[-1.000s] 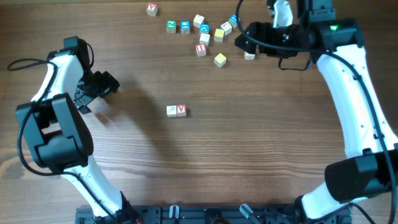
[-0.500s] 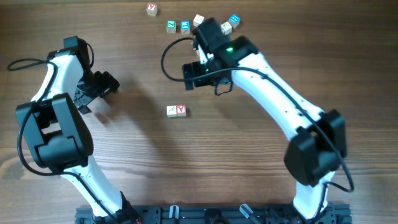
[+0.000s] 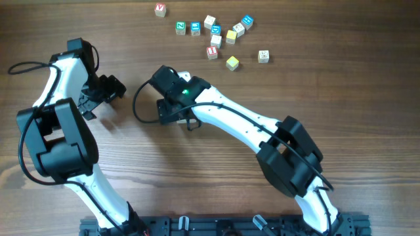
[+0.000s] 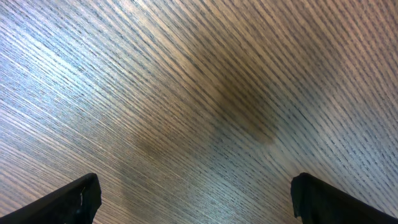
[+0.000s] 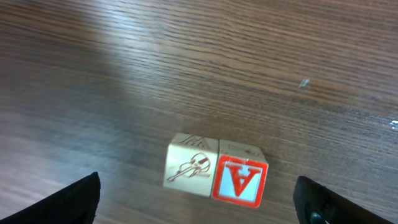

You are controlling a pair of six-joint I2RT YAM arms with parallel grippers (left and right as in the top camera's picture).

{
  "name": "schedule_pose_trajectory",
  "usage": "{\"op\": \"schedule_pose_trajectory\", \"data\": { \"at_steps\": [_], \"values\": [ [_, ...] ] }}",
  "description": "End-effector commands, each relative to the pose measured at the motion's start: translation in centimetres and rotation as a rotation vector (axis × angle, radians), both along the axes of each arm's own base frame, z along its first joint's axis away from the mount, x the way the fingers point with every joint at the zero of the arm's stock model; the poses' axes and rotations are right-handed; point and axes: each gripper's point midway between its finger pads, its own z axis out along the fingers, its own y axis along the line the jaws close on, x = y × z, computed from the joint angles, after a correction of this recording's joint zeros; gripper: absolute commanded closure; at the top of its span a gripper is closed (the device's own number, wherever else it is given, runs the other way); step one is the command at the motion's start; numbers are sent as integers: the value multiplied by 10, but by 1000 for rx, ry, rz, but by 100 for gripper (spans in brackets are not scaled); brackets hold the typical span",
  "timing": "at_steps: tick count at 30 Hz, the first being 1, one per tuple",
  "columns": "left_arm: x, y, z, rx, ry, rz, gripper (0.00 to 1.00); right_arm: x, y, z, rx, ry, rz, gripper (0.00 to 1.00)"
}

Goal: Form a horizontal line

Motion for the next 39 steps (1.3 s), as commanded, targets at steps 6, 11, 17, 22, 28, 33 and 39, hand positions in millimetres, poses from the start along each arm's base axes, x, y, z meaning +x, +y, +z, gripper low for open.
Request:
{"op": "schedule_pose_trajectory", "data": {
  "at_steps": [6,11,17,22,28,33,39],
  "values": [
    [0,3,3,11,-6,4,0,2,-13,-41,-89,21,-92,3],
    [0,3,3,11,-6,4,0,0,-15,-49,-103,32,-91,20],
    [0,3,3,11,-6,4,0,0,-15,-49,-88,39,-146,36],
    [0,3,3,11,-6,4,0,0,-16,-49,-79,49,-198,35],
    [0,3,3,11,-6,4,0,2,-14,-49,-74,37,-195,0],
    [0,3,3,11,-6,4,0,53,-14,-38,24,-70,-188,0],
    [0,3,3,11,-6,4,0,104,-19,7,191,-117,-106,1]
  ]
}}
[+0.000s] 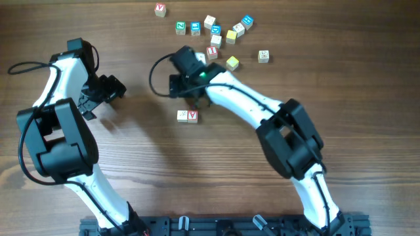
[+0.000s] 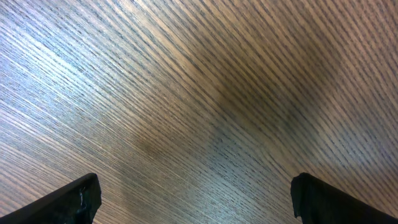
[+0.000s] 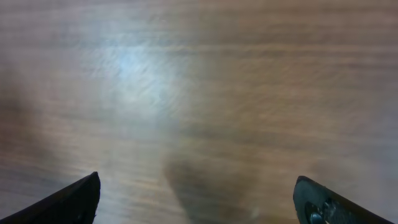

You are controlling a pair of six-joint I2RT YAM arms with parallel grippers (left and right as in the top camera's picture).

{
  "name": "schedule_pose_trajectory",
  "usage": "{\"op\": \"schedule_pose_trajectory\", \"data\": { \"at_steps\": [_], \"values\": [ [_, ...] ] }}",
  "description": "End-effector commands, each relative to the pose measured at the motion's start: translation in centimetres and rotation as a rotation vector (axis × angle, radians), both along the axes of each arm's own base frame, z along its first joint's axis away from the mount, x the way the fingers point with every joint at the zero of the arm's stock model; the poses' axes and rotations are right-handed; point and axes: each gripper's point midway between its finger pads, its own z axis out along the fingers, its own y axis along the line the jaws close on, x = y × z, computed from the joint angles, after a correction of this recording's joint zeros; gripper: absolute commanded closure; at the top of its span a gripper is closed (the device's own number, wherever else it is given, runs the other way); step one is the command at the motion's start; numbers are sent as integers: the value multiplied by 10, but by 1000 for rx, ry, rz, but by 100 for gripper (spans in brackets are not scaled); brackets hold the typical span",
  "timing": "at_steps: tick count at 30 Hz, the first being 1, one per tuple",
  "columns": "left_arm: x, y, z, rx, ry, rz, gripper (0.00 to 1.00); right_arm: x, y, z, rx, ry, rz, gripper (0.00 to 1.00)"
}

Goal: Form a horizontal line

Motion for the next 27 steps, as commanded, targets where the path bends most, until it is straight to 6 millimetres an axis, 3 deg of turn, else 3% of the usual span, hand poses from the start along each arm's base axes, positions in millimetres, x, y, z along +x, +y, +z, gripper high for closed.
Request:
{"op": "schedule_pose_trajectory", "data": {
  "at_steps": [1,4,6,7,8,9,10,11,12,14,17,21,22,24,27],
  "values": [
    [0,3,3,11,-6,4,0,30,-6,44,75,-70,6,1],
    [0,3,3,11,-6,4,0,57,-43,76,103,-119,-72,2],
    [0,3,3,11,-6,4,0,71,-62,92,94,-158,-70,21],
    [0,3,3,11,-6,4,0,80,-70,110,91,-184,-61,25],
    [0,3,3,11,-6,4,0,90,-79,129,89,-213,-63,38],
    [0,3,3,11,-6,4,0,102,-91,157,96,-259,-76,62],
    [0,3,3,11,-6,4,0,110,-101,174,91,-291,-75,72],
    [0,3,3,11,-6,4,0,114,-109,176,72,-307,-60,72],
    [0,3,3,11,-6,4,0,115,-116,168,53,-290,-61,71],
    [0,3,3,11,-6,4,0,115,-129,137,23,-228,-90,48],
    [0,3,3,11,-6,4,0,116,-137,91,-11,-144,-115,28],
    [0,3,3,11,-6,4,0,122,-137,45,-35,-91,-117,30],
    [0,3,3,11,-6,4,0,125,-136,35,-39,-86,-115,26],
    [0,3,3,11,-6,4,0,125,-136,18,-49,-63,-114,20],
    [0,3,3,11,-6,4,0,117,-137,1,-63,-15,-109,20]
  ]
}}
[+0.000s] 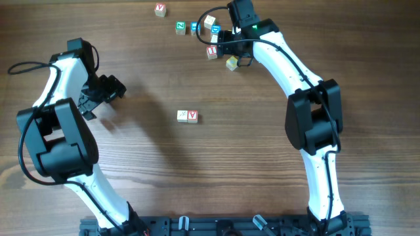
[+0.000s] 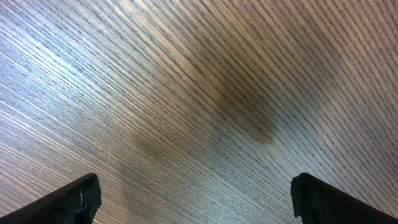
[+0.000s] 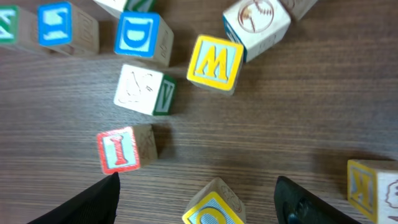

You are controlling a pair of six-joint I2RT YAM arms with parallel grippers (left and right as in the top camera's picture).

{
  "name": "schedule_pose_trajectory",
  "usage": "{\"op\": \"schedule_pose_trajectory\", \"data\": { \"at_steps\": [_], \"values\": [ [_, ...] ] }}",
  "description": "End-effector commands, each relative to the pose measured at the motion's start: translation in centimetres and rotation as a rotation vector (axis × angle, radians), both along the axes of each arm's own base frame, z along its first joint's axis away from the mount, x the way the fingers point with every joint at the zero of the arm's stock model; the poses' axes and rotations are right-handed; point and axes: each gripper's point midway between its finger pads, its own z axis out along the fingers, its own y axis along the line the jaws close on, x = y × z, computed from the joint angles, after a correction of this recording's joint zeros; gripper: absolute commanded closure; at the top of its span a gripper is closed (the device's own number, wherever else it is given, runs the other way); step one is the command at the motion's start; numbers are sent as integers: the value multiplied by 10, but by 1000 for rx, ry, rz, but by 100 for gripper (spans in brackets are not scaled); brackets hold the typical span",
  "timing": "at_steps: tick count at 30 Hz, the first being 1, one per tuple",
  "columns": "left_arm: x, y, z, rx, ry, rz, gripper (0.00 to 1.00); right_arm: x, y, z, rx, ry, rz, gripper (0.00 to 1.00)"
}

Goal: Form a horizontal line
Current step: 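Reach the right gripper to the cluster and grasp a yellow-bordered block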

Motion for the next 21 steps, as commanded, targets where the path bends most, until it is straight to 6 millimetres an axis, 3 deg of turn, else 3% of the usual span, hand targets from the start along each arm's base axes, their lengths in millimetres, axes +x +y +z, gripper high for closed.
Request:
{"op": "schedule_pose_trajectory", "data": {
  "at_steps": [1,5,11,14,16,20,21],
  "values": [
    [0,3,3,11,-6,5,0,-9,-4,-28,-16,72,4,20],
    [0,3,3,11,-6,5,0,-31,27,-38,113,160,191,15],
    [0,3,3,11,-6,5,0,-68,18,-48,79,312,220,12],
    [0,3,3,11,-6,5,0,-53,-8,-53,-81,248,175,13],
    [0,3,3,11,-6,5,0,-37,-13,-50,-143,171,216,14],
    [0,3,3,11,-6,5,0,-22,-6,-45,-158,88,305,31],
    [0,3,3,11,-6,5,0,-23,-7,-45,-159,88,305,43]
  ]
}}
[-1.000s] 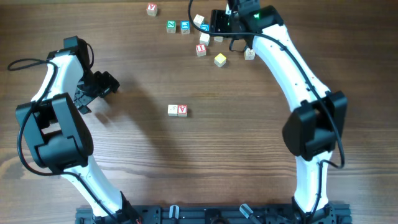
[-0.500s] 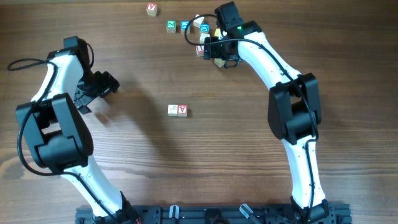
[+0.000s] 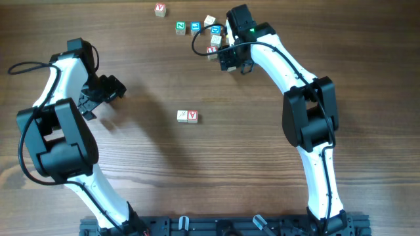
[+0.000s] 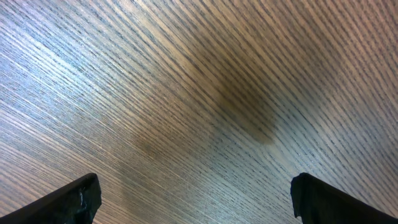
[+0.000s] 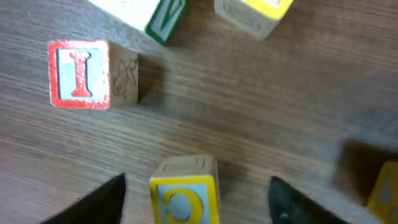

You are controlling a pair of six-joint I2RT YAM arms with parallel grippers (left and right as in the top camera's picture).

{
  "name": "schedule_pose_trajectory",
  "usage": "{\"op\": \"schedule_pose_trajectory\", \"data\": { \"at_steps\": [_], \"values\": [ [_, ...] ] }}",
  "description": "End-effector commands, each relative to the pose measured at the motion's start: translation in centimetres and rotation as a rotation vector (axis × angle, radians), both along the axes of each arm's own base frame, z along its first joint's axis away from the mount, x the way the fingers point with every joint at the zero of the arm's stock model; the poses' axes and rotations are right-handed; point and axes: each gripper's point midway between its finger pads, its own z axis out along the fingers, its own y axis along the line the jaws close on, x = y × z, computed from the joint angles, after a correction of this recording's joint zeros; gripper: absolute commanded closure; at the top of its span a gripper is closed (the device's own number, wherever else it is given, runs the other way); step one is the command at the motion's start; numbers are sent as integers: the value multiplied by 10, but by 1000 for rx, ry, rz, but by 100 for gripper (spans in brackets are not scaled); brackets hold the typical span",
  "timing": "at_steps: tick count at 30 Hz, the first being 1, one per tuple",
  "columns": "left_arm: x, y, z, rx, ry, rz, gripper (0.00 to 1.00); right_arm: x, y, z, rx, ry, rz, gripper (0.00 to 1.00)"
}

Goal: Form a horizontal line
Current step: 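Reach the right gripper to the cluster and grasp a yellow-bordered block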

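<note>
Mid-table, a beige picture block and a red A block [image 3: 188, 116] stand side by side in a short row. My right gripper [image 3: 234, 61] is at the block cluster at the back. In the right wrist view it [image 5: 196, 205] is open, with a yellow C block [image 5: 185, 198] between its fingers, apart from both. A red I block [image 5: 81, 73] lies up and to the left of it. At the far left my left gripper [image 3: 110, 88] hangs open [image 4: 196, 199] over bare wood.
Several loose letter blocks lie at the back: a red one [image 3: 160, 9] alone at the left, then green [image 3: 180, 27], blue [image 3: 195, 26] and a white one [image 3: 209, 21]. Another yellow block [image 5: 387, 186] sits at the right edge of the right wrist view.
My right gripper has come down closer to the table and now stands astride the yellow C block, which was just below its view before. The left arm has not moved.
My right gripper hung open over the beige and red A blocks, which stood together mid-table. It was then away from them toward the back, then above the loose cluster, and now stands around the yellow C block. The pair has stayed put.
</note>
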Motion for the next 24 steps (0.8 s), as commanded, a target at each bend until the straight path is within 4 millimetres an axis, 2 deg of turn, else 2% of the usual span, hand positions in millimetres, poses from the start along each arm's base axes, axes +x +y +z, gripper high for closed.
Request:
{"op": "schedule_pose_trajectory", "data": {
  "at_steps": [1,2,7,11,13,14,17,19,22,24],
  "values": [
    [0,3,3,11,-6,4,0,1,-5,-11,-46,-1,36,50],
    [0,3,3,11,-6,4,0,0,-6,-11,-47,2,36,59],
    [0,3,3,11,-6,4,0,-4,-3,-12,-28,24,32,65],
    [0,3,3,11,-6,4,0,-7,-5,-11,-33,33,33,65],
    [0,3,3,11,-6,4,0,-8,-5,-8,-34,33,33,55],
    [0,3,3,11,-6,4,0,-9,-6,-9,-38,37,32,55],
    [0,3,3,11,-6,4,0,-14,-8,-11,-47,61,32,58],
    [0,3,3,11,-6,4,0,-14,-8,-9,-47,59,33,66],
    [0,3,3,11,-6,4,0,-12,-7,17,-33,25,31,71],
    [0,3,3,11,-6,4,0,-11,-7,45,-16,-14,28,71]
  ]
}}
